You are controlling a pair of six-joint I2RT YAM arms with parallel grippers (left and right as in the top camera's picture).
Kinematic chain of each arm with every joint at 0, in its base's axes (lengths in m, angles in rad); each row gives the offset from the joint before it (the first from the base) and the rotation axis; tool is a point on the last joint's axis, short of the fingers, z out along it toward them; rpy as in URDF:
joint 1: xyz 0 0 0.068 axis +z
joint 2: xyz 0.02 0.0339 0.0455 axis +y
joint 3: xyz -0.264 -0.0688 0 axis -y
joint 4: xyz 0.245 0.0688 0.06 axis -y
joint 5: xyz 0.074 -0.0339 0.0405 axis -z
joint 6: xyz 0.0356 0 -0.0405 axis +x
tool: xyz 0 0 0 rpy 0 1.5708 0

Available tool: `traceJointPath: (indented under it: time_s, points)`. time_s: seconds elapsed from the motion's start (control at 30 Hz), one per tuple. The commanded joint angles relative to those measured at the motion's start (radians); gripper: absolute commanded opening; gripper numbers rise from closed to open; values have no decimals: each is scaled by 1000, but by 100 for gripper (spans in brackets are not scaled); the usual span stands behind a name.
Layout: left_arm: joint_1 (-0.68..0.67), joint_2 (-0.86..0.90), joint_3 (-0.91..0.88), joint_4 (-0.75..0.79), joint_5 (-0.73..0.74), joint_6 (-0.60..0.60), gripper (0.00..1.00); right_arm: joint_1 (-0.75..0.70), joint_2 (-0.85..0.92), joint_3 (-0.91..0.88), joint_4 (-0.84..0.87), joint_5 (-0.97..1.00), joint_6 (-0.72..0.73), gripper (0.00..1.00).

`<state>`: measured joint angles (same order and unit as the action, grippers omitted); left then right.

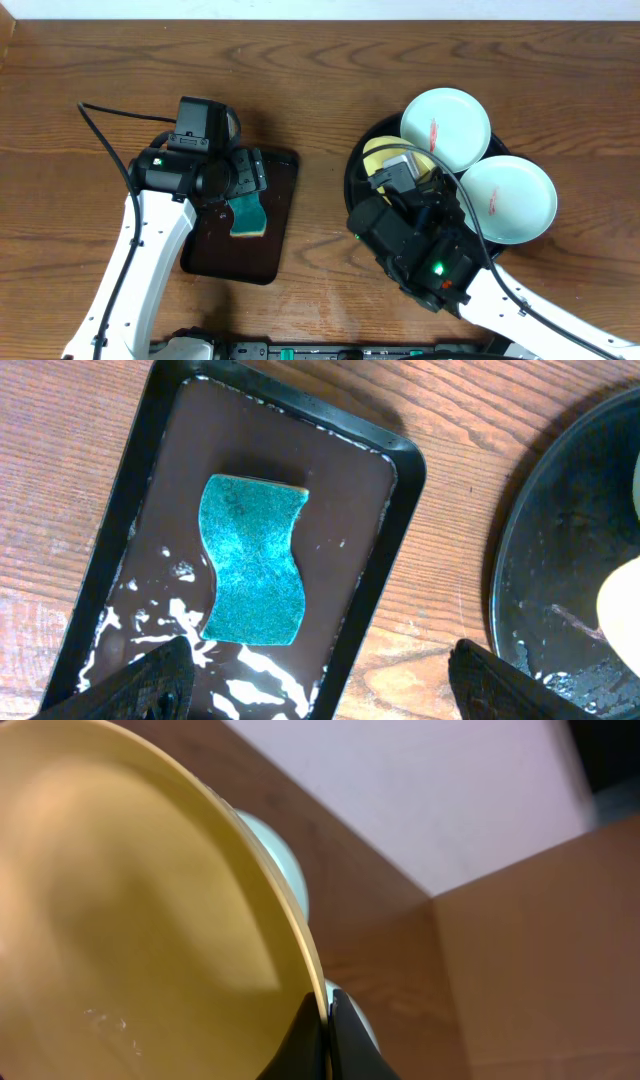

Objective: Clean dirty plates on tray and stack at the side
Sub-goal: 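Tilt the yellow plate up with the right gripper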

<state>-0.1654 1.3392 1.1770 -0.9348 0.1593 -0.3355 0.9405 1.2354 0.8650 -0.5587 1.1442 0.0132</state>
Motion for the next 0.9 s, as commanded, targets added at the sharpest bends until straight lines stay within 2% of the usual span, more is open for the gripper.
traceJointPath:
  time_s: [0.0, 0.13, 0.87]
  points:
    - [2, 0, 12, -2, 10, 10, 82, 32, -19, 22, 29, 122, -100, 1]
    - [2, 0, 12, -2, 10, 10, 82, 35, -19, 22, 63, 135, -151, 1]
    - [2, 0, 12, -2, 10, 10, 83, 35, -19, 22, 76, 134, -165, 1]
